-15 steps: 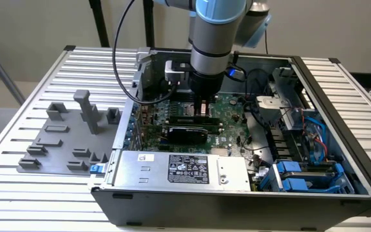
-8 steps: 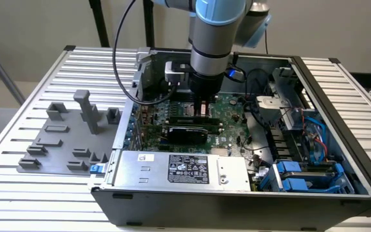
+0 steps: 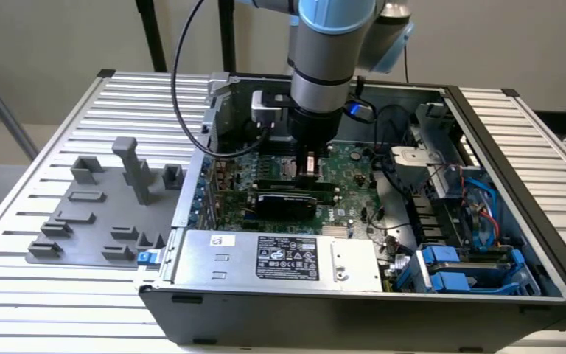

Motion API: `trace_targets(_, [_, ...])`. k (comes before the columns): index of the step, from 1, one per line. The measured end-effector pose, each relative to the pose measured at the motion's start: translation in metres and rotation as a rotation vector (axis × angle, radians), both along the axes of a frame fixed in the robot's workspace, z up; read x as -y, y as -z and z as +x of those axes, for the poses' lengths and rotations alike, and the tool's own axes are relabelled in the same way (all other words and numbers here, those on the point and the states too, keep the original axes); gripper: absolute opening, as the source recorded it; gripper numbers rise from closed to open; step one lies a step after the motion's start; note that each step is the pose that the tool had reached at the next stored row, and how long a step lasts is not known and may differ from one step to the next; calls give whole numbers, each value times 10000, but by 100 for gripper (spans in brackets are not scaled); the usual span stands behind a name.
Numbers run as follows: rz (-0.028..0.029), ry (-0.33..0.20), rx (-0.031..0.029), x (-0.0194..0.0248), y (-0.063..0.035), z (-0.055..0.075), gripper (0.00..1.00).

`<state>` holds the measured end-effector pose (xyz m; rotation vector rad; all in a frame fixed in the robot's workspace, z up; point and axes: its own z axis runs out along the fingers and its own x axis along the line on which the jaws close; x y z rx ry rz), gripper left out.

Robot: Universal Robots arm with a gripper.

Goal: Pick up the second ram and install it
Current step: 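Press down the second ram until it locks into place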

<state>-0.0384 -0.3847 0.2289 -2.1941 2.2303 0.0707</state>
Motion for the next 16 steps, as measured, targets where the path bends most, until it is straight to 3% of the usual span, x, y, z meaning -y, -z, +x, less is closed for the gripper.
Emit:
trace_targets(3, [-1, 0, 0, 0, -111, 0, 100])
trace_targets(5, [5, -2, 1, 0, -126, 0, 100])
trace_targets(6, [8, -2, 2, 0, -126, 0, 0])
trace_targets(16, [4, -1, 0, 0, -127, 0, 0])
